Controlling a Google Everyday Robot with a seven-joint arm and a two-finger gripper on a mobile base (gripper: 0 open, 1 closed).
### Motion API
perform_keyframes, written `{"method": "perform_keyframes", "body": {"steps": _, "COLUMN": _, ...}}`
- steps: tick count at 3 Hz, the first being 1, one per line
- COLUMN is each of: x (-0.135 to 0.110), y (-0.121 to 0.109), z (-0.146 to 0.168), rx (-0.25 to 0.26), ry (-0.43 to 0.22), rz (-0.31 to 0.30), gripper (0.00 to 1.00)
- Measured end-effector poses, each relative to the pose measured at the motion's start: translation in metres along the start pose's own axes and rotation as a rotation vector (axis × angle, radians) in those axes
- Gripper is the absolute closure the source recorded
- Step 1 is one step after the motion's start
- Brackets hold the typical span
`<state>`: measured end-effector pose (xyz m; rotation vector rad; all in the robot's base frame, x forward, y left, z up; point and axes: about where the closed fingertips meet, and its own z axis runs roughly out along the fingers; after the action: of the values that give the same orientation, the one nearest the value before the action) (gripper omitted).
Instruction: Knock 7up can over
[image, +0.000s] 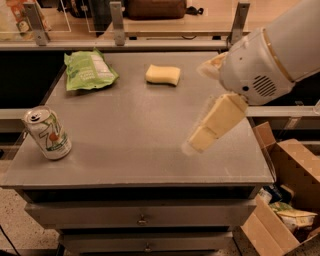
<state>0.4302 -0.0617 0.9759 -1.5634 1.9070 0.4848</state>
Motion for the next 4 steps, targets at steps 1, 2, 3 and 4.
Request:
{"method": "perform_keyframes", "body": {"steps": 1, "x": -0.032, "y": 0.012, "z": 0.024, "rx": -0.01, "ry": -0.05, "rz": -0.038, "gripper": 0.0}}
{"method": "perform_keyframes", "body": {"steps": 2, "x": -0.032, "y": 0.012, "z": 0.023, "rx": -0.01, "ry": -0.05, "rz": -0.038, "gripper": 0.0}}
{"method": "perform_keyframes", "body": {"steps": 3, "x": -0.036, "y": 0.008, "z": 0.031, "rx": 0.006, "ry": -0.046, "rz": -0.04, "gripper": 0.0}}
{"method": "perform_keyframes", "body": {"steps": 4, "x": -0.041, "y": -0.003, "z": 0.054, "rx": 0.034, "ry": -0.039, "rz": -0.044, "gripper": 0.0}}
